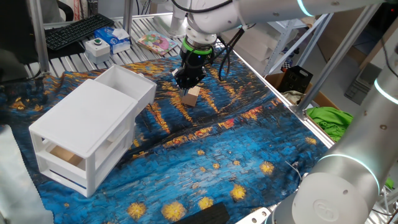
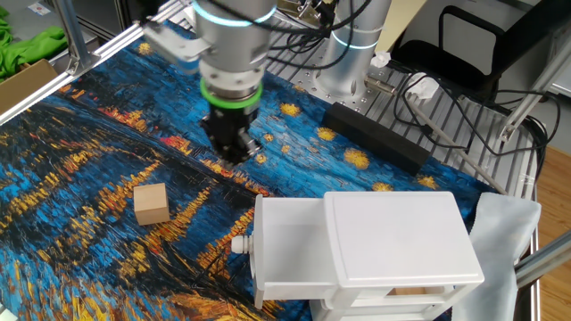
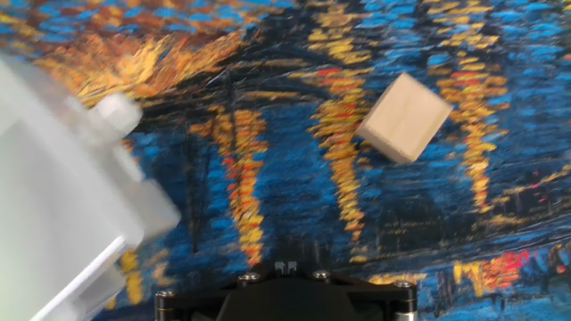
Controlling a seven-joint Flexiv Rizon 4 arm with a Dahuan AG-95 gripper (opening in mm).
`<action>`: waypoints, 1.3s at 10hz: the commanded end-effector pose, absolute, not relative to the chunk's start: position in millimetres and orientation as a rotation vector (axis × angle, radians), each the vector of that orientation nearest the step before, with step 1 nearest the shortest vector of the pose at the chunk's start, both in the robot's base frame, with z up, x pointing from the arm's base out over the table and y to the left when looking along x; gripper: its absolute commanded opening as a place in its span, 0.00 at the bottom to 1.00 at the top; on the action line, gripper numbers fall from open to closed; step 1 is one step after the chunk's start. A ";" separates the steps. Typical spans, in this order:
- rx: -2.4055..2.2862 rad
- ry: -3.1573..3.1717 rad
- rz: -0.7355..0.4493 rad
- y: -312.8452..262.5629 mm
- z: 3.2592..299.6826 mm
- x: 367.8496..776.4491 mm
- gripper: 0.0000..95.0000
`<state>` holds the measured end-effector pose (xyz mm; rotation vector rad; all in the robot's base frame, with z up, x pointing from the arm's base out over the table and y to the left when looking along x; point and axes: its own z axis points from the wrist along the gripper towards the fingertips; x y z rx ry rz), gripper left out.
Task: Put things in the drawer
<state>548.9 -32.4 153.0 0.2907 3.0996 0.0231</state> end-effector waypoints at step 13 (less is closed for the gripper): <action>0.587 3.076 0.030 -90.6 150.8 614.7 0.00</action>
